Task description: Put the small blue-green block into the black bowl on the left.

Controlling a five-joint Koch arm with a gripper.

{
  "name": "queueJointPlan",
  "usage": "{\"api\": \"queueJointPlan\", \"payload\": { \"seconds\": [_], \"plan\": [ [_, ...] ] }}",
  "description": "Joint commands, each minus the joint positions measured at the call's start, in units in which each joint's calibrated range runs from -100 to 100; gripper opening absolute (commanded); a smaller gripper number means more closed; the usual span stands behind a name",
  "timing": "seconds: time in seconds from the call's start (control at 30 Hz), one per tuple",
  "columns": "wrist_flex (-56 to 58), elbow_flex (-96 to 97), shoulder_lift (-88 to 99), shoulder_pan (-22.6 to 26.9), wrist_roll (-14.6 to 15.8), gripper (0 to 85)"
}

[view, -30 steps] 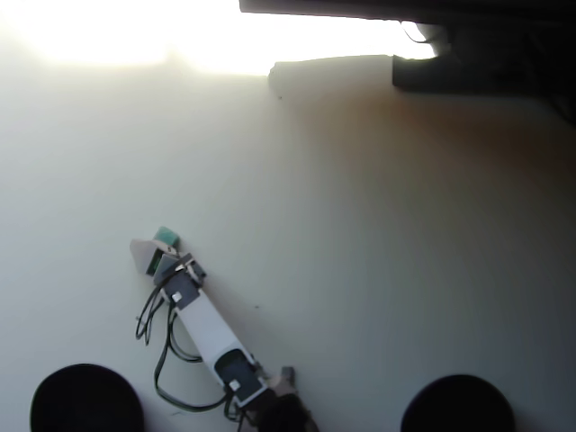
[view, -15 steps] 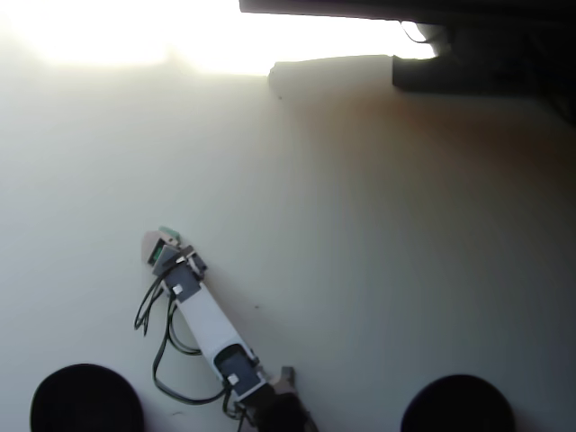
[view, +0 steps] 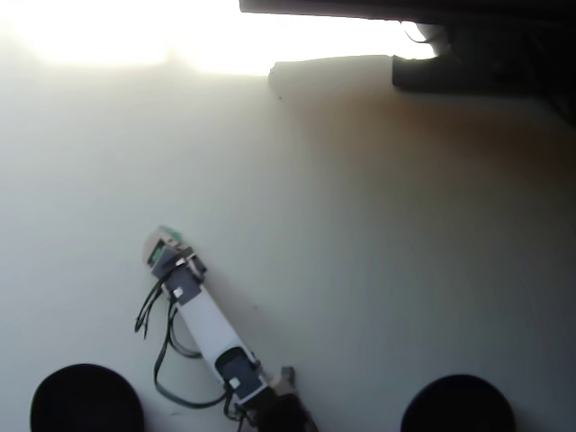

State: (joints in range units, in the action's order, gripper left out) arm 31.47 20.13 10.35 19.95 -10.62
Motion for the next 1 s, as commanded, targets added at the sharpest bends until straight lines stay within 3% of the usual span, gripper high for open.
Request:
{"api": "queueJointPlan", "payload": {
  "seconds": [0.0, 0.47, 0.97],
  "plan": [
    [1.2, -5.2, 6.0, 1.3, 0.1, 3.2],
    [10.3, -21.1, 11.8, 7.5, 1.5, 3.2],
    [22.3, -34.5, 20.4, 23.1, 2.9, 3.2]
  ]
}}
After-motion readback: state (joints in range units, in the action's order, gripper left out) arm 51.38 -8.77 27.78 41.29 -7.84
